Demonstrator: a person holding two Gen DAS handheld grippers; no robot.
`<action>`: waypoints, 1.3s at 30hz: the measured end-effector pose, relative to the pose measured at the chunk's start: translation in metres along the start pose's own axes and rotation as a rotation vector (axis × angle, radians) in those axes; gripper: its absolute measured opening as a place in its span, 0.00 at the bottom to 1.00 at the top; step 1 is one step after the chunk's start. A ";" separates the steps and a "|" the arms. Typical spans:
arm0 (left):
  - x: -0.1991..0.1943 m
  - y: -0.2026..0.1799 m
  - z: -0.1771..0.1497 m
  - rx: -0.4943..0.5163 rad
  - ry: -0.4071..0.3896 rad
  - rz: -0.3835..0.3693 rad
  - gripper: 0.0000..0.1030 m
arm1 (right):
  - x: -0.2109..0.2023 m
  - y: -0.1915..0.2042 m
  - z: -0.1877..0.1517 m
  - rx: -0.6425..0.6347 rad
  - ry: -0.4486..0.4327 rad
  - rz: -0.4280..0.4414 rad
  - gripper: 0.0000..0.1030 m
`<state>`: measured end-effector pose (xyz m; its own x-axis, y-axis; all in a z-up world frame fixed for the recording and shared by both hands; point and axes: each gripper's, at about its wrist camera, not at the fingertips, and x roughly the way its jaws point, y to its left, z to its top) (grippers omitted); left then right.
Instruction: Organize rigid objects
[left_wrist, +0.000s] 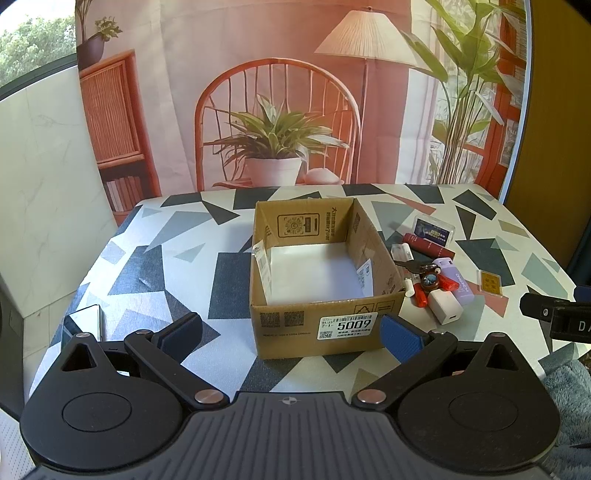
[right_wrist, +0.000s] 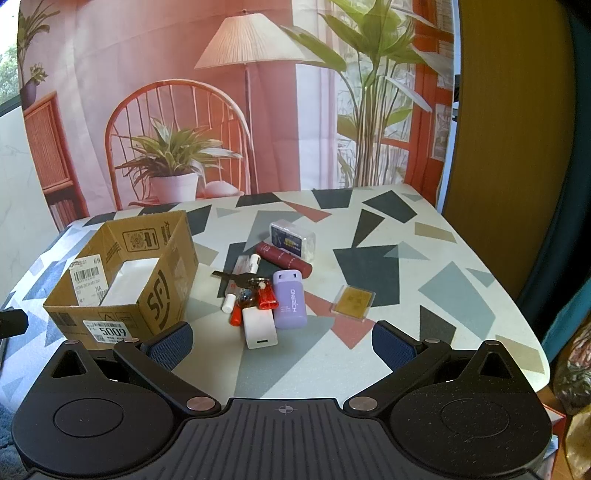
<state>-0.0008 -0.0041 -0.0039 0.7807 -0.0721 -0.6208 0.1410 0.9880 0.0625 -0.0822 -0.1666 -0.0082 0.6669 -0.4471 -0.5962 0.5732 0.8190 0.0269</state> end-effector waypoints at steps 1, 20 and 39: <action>0.000 0.000 0.000 0.000 -0.001 0.000 1.00 | 0.000 0.000 0.000 0.000 0.000 0.001 1.00; 0.002 0.002 -0.002 -0.009 0.004 0.001 1.00 | 0.001 0.000 0.001 0.000 0.002 0.000 1.00; 0.002 0.004 0.001 -0.032 0.015 0.001 1.00 | 0.003 0.000 0.006 -0.001 0.004 0.000 1.00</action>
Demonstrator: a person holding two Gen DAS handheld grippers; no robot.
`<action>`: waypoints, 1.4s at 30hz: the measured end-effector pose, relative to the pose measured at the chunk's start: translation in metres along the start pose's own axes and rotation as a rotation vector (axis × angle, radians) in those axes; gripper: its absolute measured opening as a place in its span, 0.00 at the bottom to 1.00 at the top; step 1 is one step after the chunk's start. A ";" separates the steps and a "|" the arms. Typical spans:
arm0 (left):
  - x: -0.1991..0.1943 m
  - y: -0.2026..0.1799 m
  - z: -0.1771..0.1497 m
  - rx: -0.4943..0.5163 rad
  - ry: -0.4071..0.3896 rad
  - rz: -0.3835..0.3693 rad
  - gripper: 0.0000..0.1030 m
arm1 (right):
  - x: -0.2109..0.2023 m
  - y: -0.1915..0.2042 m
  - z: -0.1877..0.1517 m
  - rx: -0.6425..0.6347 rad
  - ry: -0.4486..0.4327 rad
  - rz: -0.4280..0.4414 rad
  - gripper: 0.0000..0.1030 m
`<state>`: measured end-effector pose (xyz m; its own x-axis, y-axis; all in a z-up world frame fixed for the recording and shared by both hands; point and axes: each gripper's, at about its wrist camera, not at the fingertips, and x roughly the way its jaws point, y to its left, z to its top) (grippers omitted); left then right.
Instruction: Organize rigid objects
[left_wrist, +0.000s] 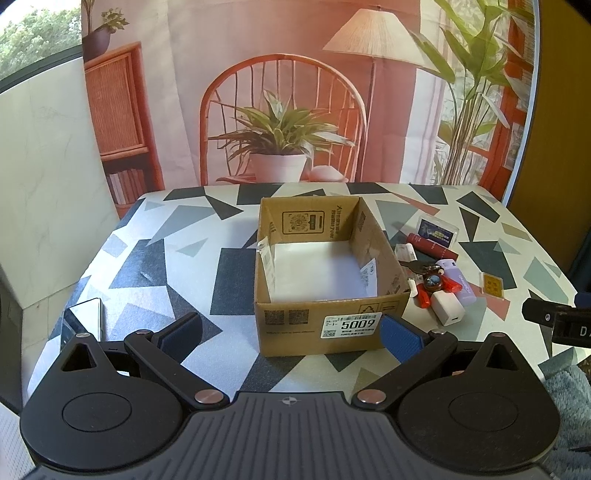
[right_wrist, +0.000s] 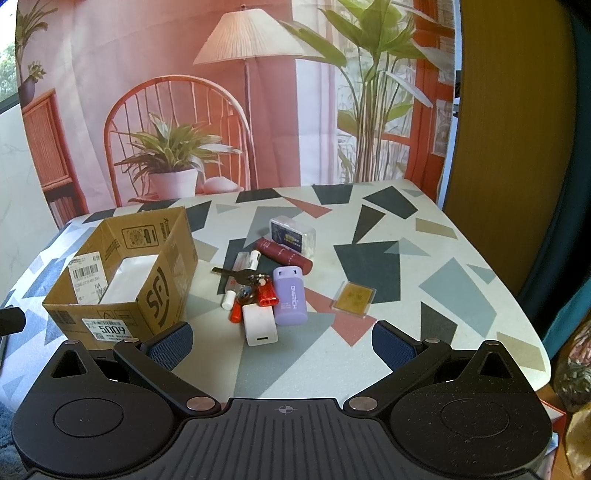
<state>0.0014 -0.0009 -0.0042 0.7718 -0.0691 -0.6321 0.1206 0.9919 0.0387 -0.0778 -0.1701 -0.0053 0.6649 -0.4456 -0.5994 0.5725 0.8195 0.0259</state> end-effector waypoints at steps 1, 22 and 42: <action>0.000 0.000 0.000 -0.001 0.001 0.001 1.00 | 0.000 0.000 0.001 0.001 -0.002 0.000 1.00; 0.035 0.007 0.008 -0.015 0.107 0.017 1.00 | 0.024 -0.016 0.009 0.023 0.029 0.034 1.00; 0.103 0.032 0.046 -0.097 0.122 0.064 0.95 | 0.085 -0.018 0.017 0.019 0.090 0.072 1.00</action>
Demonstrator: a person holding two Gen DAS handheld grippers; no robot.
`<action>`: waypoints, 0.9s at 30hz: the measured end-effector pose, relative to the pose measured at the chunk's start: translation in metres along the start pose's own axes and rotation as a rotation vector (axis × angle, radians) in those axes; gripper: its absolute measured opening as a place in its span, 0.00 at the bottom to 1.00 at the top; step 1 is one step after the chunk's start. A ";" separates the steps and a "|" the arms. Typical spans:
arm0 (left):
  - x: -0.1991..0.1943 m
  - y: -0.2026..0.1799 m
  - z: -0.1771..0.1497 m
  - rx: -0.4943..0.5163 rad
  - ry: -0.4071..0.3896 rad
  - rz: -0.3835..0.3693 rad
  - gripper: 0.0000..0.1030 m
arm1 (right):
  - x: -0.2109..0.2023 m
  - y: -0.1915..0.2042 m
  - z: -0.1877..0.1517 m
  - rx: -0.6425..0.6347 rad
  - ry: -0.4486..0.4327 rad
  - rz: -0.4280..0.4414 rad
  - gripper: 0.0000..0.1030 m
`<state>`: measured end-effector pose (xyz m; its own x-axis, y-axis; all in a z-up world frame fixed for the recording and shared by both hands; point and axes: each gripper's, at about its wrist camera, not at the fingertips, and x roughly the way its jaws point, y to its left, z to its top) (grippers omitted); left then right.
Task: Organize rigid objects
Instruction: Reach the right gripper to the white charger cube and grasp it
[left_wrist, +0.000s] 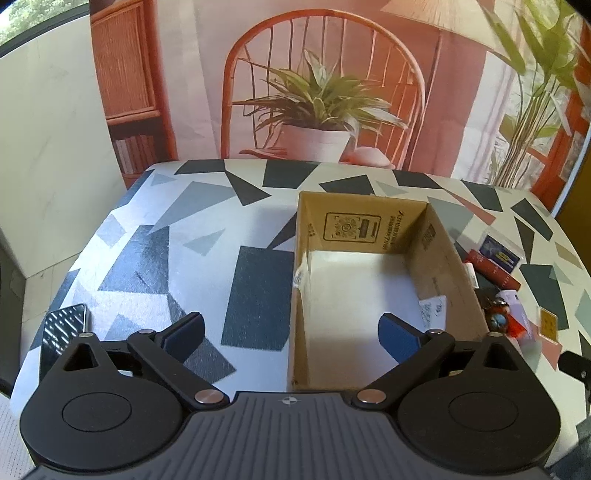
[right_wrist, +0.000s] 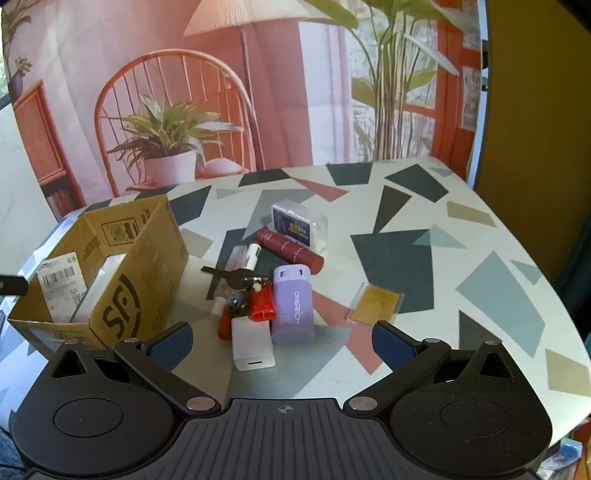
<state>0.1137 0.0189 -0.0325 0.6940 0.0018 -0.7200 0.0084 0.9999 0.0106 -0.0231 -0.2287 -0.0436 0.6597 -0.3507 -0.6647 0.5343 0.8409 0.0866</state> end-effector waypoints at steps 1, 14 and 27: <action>0.004 0.001 0.001 -0.003 0.006 0.003 0.92 | 0.002 -0.001 0.000 0.001 0.003 0.001 1.00; 0.034 0.008 -0.009 -0.076 0.076 -0.032 0.31 | 0.029 -0.009 -0.005 0.029 0.054 0.015 0.93; 0.039 0.008 -0.020 -0.084 0.061 -0.038 0.12 | 0.052 0.000 -0.009 -0.041 0.104 0.065 0.56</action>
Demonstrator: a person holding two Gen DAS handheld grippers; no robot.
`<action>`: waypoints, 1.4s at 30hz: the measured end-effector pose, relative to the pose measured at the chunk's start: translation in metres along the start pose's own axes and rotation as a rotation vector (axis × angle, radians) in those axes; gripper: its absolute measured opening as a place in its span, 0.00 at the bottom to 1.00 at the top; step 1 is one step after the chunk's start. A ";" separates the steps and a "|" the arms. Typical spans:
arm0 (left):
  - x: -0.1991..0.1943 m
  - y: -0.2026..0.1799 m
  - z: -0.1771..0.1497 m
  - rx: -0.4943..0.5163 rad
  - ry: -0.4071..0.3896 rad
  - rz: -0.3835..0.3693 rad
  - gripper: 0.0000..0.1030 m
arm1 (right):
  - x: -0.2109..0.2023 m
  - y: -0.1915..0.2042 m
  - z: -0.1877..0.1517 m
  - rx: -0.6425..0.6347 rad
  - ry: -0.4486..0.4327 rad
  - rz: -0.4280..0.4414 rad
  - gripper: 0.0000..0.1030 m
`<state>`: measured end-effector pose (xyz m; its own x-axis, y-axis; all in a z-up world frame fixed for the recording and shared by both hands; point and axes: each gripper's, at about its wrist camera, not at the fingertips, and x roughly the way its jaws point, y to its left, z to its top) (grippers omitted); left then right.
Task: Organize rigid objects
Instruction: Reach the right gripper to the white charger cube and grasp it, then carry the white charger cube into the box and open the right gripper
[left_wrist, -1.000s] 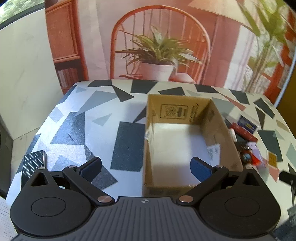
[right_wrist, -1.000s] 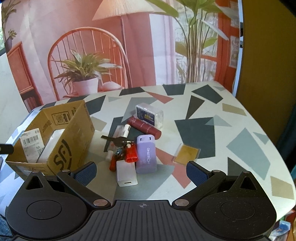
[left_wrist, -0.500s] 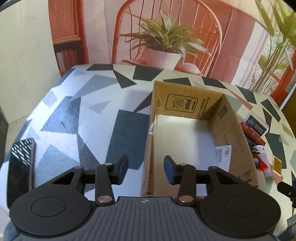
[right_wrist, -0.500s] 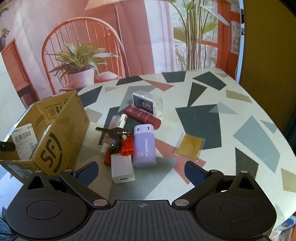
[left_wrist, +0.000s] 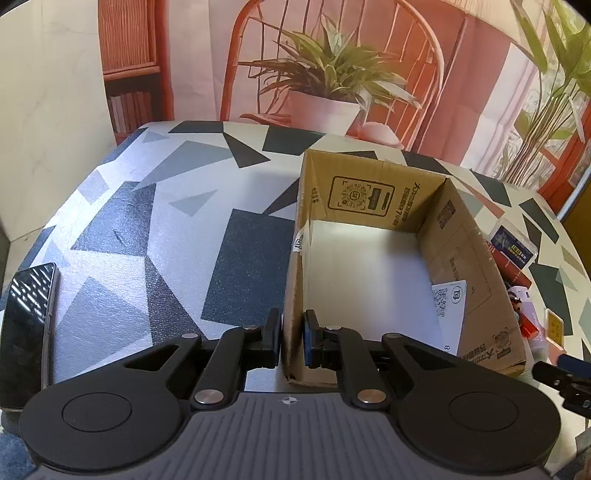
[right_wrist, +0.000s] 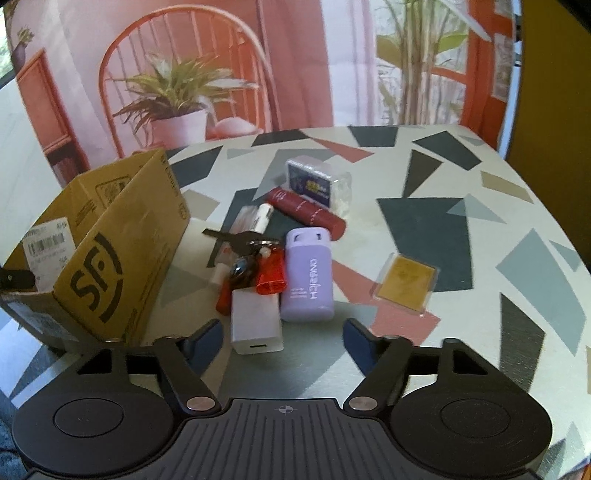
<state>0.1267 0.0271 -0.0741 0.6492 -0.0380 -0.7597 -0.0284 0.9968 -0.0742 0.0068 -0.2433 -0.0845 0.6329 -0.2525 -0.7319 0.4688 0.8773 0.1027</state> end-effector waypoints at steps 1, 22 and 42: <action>0.000 0.000 0.000 0.000 -0.002 -0.001 0.12 | 0.002 0.002 0.000 -0.014 0.004 0.008 0.53; -0.001 0.004 -0.002 0.003 -0.025 -0.031 0.12 | 0.041 0.024 0.002 -0.113 0.069 -0.005 0.31; 0.002 0.007 -0.003 -0.012 -0.031 -0.066 0.12 | 0.030 0.016 0.000 -0.014 0.126 0.085 0.31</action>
<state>0.1253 0.0341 -0.0779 0.6732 -0.1011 -0.7325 0.0060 0.9913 -0.1314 0.0332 -0.2370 -0.1054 0.5876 -0.1243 -0.7995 0.4072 0.8993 0.1595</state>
